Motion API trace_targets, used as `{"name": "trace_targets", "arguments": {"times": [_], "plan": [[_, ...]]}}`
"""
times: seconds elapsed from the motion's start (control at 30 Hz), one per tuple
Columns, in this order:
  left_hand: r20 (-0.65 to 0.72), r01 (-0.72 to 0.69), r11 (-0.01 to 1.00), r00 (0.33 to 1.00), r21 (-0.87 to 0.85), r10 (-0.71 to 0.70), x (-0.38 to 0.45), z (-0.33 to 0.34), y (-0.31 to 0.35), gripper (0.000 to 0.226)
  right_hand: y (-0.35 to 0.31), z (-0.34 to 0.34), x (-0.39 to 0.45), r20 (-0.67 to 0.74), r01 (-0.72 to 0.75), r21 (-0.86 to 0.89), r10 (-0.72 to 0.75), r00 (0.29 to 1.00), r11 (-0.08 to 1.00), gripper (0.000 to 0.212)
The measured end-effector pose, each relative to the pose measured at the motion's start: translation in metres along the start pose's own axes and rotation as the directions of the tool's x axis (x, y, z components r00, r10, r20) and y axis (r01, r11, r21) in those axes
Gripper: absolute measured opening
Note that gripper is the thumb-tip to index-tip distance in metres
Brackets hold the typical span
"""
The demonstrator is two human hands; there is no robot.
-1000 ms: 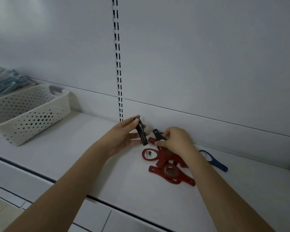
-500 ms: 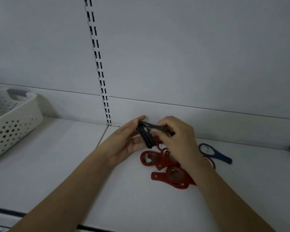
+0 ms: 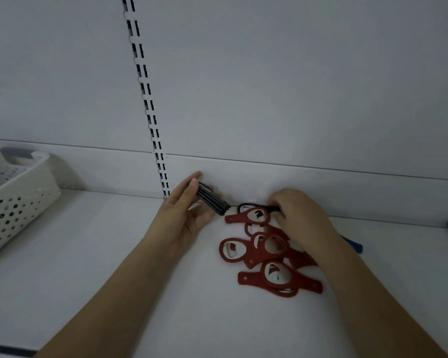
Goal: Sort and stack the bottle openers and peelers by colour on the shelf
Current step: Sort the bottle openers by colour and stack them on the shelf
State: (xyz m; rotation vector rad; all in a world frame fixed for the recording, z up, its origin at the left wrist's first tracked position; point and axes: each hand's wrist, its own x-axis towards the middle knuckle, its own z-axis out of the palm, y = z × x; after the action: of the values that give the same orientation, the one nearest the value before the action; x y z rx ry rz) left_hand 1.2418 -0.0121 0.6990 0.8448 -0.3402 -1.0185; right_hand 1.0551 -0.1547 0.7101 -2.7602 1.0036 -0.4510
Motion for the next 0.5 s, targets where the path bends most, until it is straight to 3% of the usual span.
{"name": "trace_targets", "arguments": {"times": [0.07, 0.2, 0.33, 0.5], "plan": [[-0.003, 0.007, 1.000, 1.000, 0.005, -0.007, 0.000, 0.000, 0.000, 0.032, 0.001, 0.005, -0.001, 0.111, -0.049, 0.039, 0.045, 0.993, 0.998, 0.020], [0.009, 0.022, 0.997, 1.000, 0.070, -0.023, 0.000, 0.002, -0.002, 0.030, -0.002, 0.002, -0.002, 0.184, -0.147, 0.155, 0.118, 0.976, 0.977, 0.011], [0.046, 0.019, 0.994, 0.999, 0.112, -0.024, -0.002, 0.002, -0.002, 0.032, 0.001, -0.003, -0.003, 0.250, -0.221, 0.175, 0.174, 0.952, 0.960, 0.016], [0.072, 0.043, 0.988, 0.996, 0.151, -0.054, -0.004, 0.005, -0.002, 0.034, -0.003, -0.011, -0.001, 0.126, -0.149, 0.221, 0.124, 0.984, 0.964, 0.018]]}}
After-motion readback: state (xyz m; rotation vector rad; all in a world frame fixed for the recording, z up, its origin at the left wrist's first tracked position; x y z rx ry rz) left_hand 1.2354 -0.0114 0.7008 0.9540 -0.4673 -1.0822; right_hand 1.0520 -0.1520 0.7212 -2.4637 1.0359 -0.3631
